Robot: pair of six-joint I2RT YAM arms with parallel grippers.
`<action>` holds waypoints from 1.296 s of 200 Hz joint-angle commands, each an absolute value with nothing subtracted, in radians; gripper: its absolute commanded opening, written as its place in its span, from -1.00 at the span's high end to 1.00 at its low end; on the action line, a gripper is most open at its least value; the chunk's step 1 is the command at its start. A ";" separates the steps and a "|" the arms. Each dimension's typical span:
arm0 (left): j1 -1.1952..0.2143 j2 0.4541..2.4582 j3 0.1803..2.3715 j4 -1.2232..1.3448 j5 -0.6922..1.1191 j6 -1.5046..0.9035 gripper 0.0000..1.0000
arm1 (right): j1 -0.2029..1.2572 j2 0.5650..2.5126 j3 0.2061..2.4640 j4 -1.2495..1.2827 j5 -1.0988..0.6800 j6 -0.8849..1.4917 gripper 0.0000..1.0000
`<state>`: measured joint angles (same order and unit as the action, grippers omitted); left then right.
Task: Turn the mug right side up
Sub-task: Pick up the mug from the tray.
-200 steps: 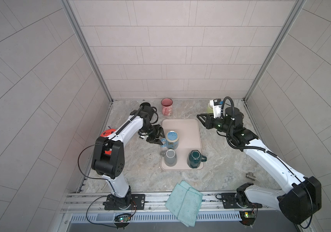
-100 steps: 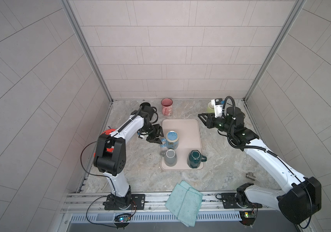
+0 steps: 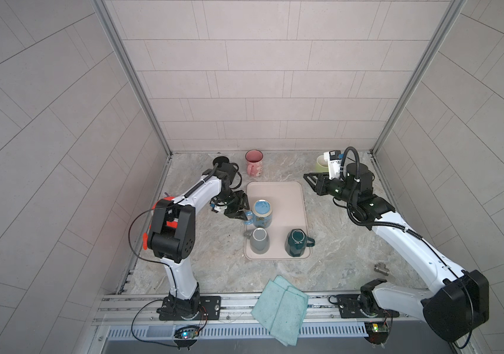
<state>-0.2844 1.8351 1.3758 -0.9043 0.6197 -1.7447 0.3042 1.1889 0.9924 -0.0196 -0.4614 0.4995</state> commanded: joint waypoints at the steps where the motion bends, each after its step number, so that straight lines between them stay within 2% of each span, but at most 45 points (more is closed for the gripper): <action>1: -0.302 1.867 1.395 -0.905 0.612 -1.769 -0.09 | 0.295 1.164 0.981 -0.008 -0.461 0.509 0.39; 33: -0.310 1.880 1.393 -0.896 0.610 -1.776 -0.08 | 0.289 1.158 0.973 -0.007 -0.462 0.512 0.39; 45: -0.308 1.880 1.391 -0.887 0.608 -1.777 -0.02 | 0.287 1.155 0.971 -0.006 -0.462 0.512 0.39; 71: -0.309 1.879 1.377 -0.849 0.612 -1.787 0.51 | 0.284 1.155 0.969 -0.005 -0.460 0.513 0.39; 98: -0.312 1.885 1.367 -0.821 0.626 -1.790 0.70 | 0.282 1.155 0.966 -0.003 -0.462 0.518 0.40; 124: -0.316 1.891 1.362 -0.787 0.639 -1.790 1.00 | 0.281 1.154 0.964 -0.003 -0.461 0.517 0.40; 166: -0.324 1.884 1.376 -0.685 0.606 -1.751 1.00 | 0.281 1.152 0.962 -0.005 -0.462 0.520 0.42; 224: -0.328 1.896 1.532 -0.727 0.550 -1.506 1.00 | 0.281 1.144 0.960 -0.013 -0.460 0.522 0.44; 259: -0.331 1.849 1.550 -0.647 0.514 -1.419 1.00 | 0.281 1.138 0.961 -0.027 -0.455 0.518 0.45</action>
